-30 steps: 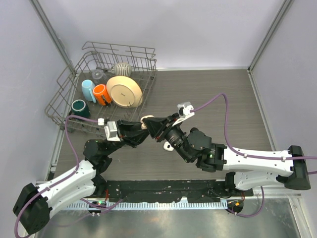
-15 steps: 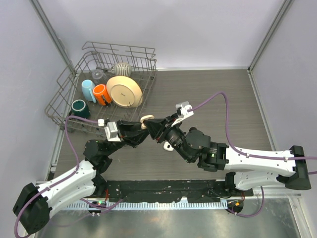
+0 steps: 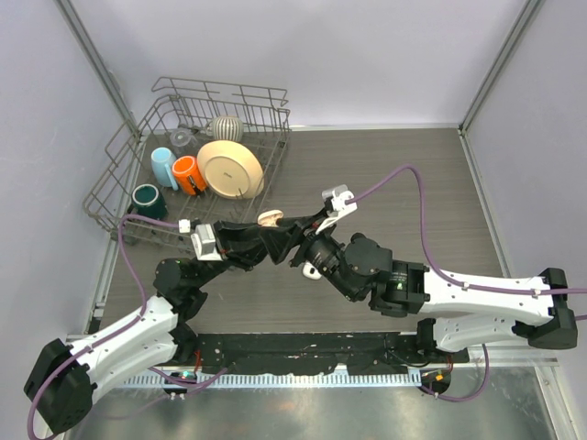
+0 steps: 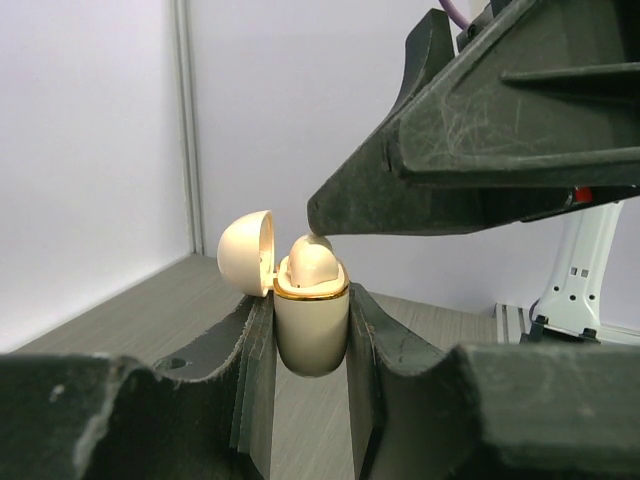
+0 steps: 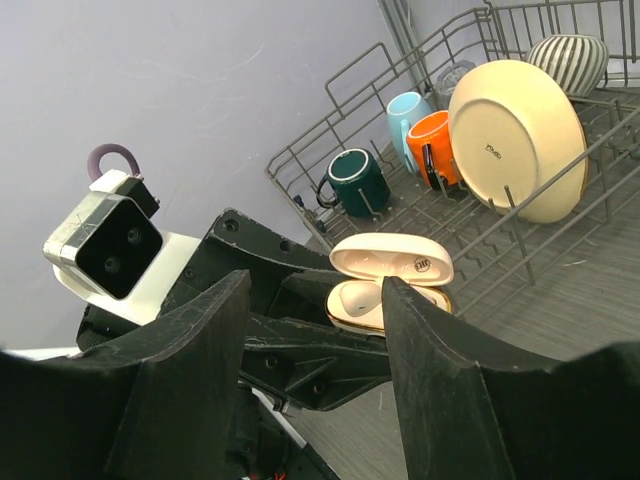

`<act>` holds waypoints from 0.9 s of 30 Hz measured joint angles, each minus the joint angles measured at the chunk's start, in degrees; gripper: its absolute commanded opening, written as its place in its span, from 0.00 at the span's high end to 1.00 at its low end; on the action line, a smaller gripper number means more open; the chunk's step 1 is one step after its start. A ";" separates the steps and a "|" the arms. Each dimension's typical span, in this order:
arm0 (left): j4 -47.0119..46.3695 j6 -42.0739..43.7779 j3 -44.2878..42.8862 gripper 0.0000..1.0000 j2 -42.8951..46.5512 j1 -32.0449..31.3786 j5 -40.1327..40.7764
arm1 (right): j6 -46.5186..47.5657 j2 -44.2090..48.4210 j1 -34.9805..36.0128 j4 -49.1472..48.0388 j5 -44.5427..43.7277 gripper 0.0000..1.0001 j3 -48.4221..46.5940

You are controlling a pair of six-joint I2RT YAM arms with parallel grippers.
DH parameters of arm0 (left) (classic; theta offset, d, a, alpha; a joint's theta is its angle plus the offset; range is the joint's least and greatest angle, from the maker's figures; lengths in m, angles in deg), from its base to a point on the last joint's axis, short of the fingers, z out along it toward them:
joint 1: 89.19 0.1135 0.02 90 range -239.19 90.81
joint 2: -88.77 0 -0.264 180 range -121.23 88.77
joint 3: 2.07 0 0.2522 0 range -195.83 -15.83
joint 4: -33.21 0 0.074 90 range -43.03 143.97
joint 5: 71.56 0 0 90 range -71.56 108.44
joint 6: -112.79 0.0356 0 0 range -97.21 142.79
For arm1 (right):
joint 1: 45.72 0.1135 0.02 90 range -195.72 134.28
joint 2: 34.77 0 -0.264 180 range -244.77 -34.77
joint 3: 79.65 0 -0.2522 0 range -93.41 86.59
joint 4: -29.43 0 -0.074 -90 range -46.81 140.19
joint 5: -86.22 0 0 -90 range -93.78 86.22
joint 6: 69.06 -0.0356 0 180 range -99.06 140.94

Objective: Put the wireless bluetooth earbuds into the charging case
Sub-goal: Place the earbud in the charging case, then close the charging case.

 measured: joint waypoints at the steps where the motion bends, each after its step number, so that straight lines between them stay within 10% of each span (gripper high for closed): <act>1: -0.02 -0.02 0.00 1.00 0.00 0.00 -0.07 | 0.15 0.02 0.00 0.00 0.04 0.36 -0.24; 13: -0.02 -0.33 0.00 1.00 0.42 0.00 -1.27 | 4.20 6.19 -0.11 2.43 0.92 0.20 -4.04; 19: -0.02 -1.60 -0.11 1.00 0.35 -0.02 -4.98 | 0.50 4.87 -3.41 16.44 -8.33 0.20 -10.80; 27: -0.02 -3.91 -2.32 1.00 -1.79 -0.04 -12.46 | -6.54 -0.72 -14.73 30.82 2.03 0.20 -16.85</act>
